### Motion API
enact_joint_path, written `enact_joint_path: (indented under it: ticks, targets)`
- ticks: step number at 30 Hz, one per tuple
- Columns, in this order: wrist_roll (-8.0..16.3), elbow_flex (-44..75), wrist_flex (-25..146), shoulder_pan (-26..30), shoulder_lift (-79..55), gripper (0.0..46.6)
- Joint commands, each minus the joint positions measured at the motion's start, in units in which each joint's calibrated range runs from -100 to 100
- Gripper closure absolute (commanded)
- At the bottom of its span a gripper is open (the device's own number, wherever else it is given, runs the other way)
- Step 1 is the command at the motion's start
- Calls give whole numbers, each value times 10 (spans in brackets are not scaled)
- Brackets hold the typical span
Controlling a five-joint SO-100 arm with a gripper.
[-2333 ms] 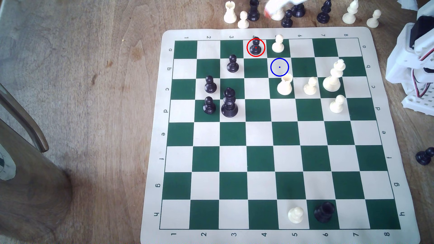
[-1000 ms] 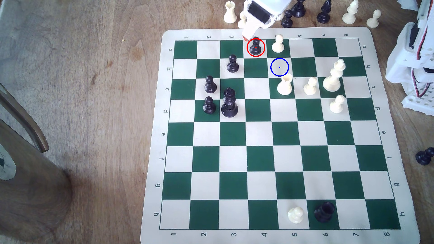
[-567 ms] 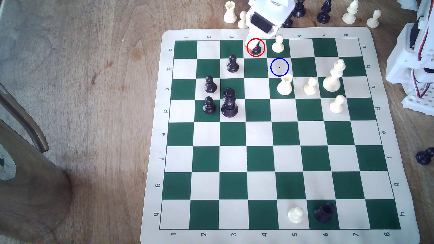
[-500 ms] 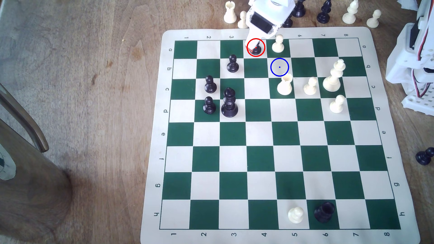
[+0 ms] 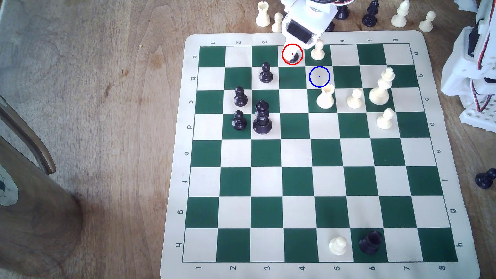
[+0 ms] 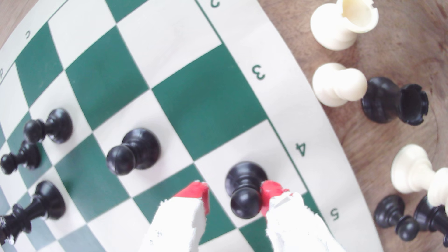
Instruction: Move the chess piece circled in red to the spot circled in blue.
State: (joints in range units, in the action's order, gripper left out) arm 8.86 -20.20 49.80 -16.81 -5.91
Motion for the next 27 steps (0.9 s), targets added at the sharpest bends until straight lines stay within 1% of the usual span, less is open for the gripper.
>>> enact_joint_path:
  ticks: [1,2,3,5,7,11,15,18,24,25,27]
  targets:
    - [-3,3,-6,-4,11,372]
    - [-3,3,-6,-4,11,382]
    - [-3,3,-6,-4,11,405]
    - [-3,3,-6,-3,11,415]
    - [-3,2,-6,-3,11,439]
    - [-3,2,-6,-2,11,464]
    - [-3,-4,-7,2,18,464]
    - [-4,-46,-38,8,70,464]
    - [-6,-33,-6,7,160,464]
    - [-6,-32,11,8,191,464]
    - [-3,-32,25,11,228,464]
